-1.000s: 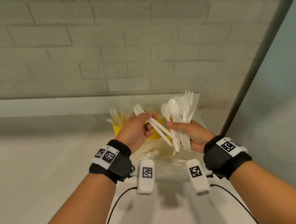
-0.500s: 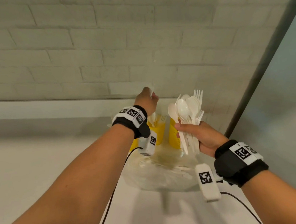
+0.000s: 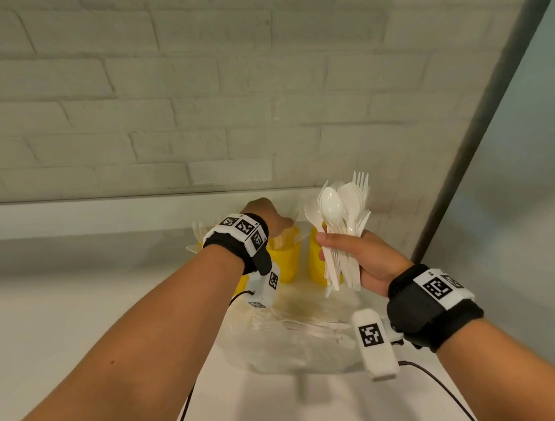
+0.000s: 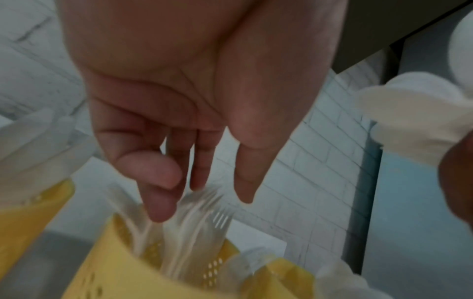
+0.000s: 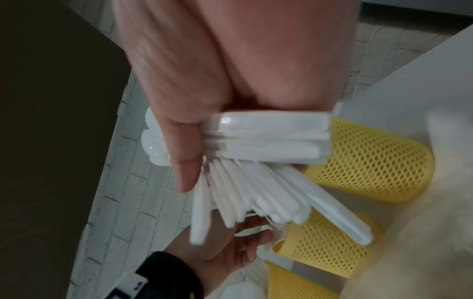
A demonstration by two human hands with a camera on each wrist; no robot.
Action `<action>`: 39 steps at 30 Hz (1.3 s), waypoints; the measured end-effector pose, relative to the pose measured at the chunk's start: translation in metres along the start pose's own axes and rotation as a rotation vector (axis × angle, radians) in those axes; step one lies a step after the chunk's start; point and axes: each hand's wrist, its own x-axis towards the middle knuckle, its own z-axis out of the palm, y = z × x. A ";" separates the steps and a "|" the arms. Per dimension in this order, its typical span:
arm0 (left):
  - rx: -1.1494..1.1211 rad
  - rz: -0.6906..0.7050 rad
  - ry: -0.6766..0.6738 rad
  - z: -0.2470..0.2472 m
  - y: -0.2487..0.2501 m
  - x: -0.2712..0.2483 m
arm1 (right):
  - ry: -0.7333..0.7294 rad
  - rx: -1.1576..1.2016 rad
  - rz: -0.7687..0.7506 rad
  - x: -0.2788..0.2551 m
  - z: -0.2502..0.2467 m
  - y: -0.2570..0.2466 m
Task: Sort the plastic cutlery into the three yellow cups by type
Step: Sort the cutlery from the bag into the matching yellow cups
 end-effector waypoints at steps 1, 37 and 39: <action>0.028 0.014 0.012 -0.005 -0.001 -0.003 | -0.003 0.004 -0.004 0.001 0.001 0.000; -1.390 0.210 0.261 -0.005 0.032 -0.125 | 0.117 -0.055 -0.054 -0.015 0.019 0.001; -1.415 0.246 0.297 -0.006 0.033 -0.123 | 0.162 -0.134 -0.090 -0.015 0.020 0.002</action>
